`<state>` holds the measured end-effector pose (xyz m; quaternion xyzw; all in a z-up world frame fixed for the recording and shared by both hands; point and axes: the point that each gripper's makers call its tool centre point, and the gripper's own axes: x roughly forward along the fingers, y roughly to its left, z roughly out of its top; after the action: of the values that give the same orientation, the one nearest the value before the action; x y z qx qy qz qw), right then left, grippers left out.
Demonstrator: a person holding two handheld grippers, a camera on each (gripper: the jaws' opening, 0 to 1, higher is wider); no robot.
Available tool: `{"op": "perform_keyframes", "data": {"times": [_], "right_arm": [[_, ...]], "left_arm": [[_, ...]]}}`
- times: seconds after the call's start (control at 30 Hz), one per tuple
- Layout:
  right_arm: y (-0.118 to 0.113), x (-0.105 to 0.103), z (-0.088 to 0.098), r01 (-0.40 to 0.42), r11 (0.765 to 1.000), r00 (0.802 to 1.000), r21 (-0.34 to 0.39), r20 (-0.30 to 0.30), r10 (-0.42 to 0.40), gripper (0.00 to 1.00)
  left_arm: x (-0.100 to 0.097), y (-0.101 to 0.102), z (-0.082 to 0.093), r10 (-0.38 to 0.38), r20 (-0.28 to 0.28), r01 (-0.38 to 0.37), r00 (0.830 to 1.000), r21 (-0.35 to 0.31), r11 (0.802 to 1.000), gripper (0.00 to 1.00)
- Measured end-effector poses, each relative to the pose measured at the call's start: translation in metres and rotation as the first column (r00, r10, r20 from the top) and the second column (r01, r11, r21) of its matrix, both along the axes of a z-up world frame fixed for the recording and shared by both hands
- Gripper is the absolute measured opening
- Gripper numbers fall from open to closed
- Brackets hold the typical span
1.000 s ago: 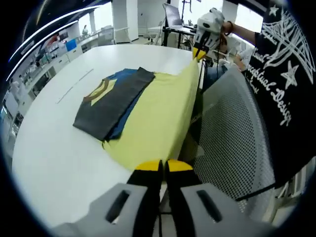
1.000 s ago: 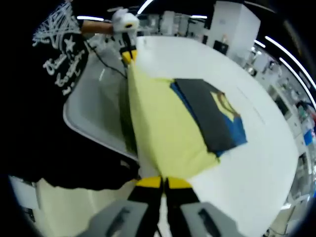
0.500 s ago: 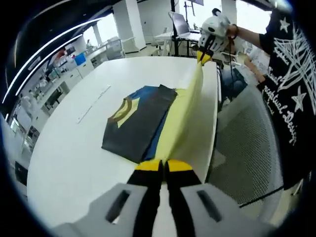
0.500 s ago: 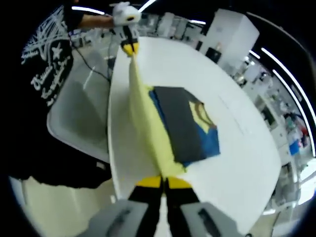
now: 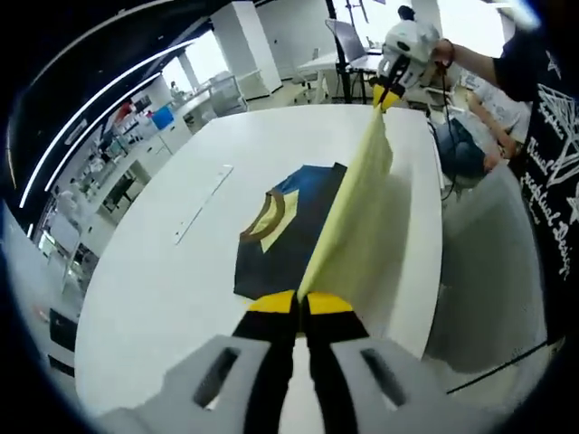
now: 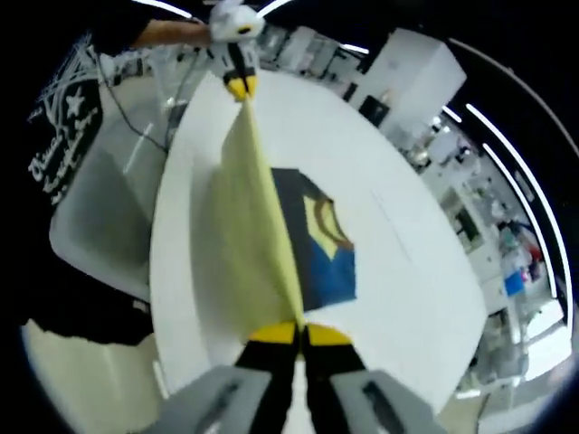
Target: Fold the garment on the visible template until the final outline fits inside the template.
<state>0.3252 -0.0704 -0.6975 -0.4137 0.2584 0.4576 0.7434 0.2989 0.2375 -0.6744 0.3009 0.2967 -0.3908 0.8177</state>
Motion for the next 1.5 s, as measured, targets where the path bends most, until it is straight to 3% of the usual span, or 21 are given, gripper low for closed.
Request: {"op": "perform_keyframes", "data": {"times": [0.4, 0.7, 0.93, 1.07, 1.5], "right_arm": [[0.009, 0.049, 0.007, 0.048, 0.999, 0.997, 0.022, 0.053, -0.050, 0.00], [0.010, 0.089, 0.003, 0.078, 0.995, 0.990, -0.056, 0.125, -0.071, 0.00], [0.015, 0.108, -0.008, 0.084, 0.995, 0.989, -0.062, 0.124, -0.076, 0.00], [0.014, 0.120, -0.025, 0.089, 0.992, 0.991, -0.094, 0.107, -0.079, 0.00], [0.024, 0.163, -0.076, 0.048, 0.987, 0.997, -0.150, 0.062, -0.039, 0.00]], "left_arm": [[0.048, 0.008, 0.002, 0.069, 0.001, -0.069, 0.998, -0.047, 0.997, 0.00], [0.085, 0.006, 0.004, 0.077, 0.021, -0.075, 0.997, -0.075, 0.994, 0.00], [0.107, 0.016, -0.015, 0.103, -0.014, -0.104, 0.995, -0.071, 0.992, 0.00], [0.117, 0.014, -0.025, 0.118, -0.039, -0.122, 0.992, -0.095, 0.988, 0.00], [0.157, 0.028, -0.079, 0.149, -0.145, -0.159, 0.978, -0.057, 0.986, 0.00]]}}
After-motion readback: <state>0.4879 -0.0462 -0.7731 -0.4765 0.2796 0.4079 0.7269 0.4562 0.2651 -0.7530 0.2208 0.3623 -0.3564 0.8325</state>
